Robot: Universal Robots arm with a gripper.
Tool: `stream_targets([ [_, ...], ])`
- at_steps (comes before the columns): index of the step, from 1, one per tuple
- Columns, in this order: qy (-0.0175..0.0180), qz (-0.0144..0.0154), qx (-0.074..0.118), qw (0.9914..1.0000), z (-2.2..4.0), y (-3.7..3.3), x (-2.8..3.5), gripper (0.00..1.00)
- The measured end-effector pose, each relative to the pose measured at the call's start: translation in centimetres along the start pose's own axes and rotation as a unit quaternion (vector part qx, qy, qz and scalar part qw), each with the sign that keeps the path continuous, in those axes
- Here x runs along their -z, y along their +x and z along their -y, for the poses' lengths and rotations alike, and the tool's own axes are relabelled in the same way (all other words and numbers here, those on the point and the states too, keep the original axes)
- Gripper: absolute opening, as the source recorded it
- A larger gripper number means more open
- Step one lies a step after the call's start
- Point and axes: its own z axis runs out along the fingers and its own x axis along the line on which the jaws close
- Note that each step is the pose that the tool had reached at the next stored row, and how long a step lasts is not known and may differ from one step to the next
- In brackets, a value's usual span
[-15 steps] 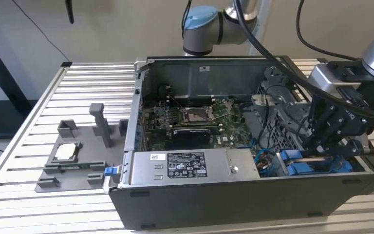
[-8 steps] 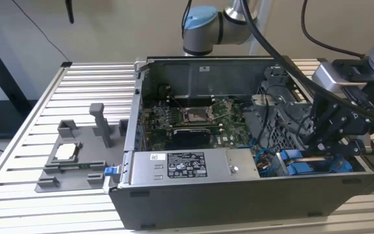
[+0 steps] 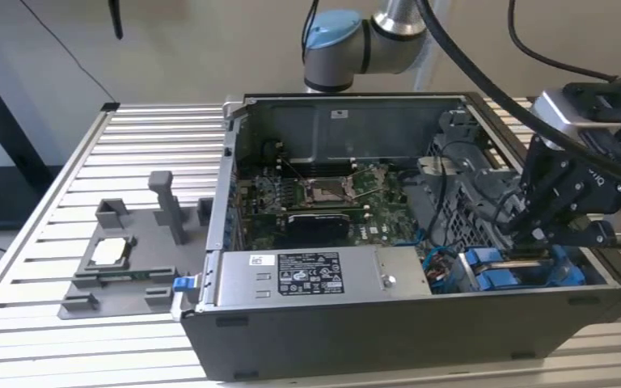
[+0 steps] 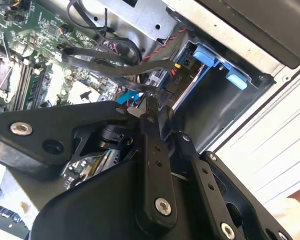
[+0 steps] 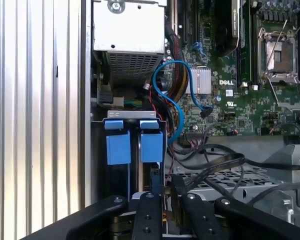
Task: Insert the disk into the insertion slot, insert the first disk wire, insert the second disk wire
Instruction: 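Insert the second disk wire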
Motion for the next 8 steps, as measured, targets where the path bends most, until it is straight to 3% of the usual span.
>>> stream_targets([
  [4, 0.0000, 0.0007, -0.001, 1.00000, -0.17, -0.23, 1.53, 0.24],
  [8, 0.0000, 0.0011, -0.001, 1.00000, -0.20, -0.30, 1.91, 0.24],
])
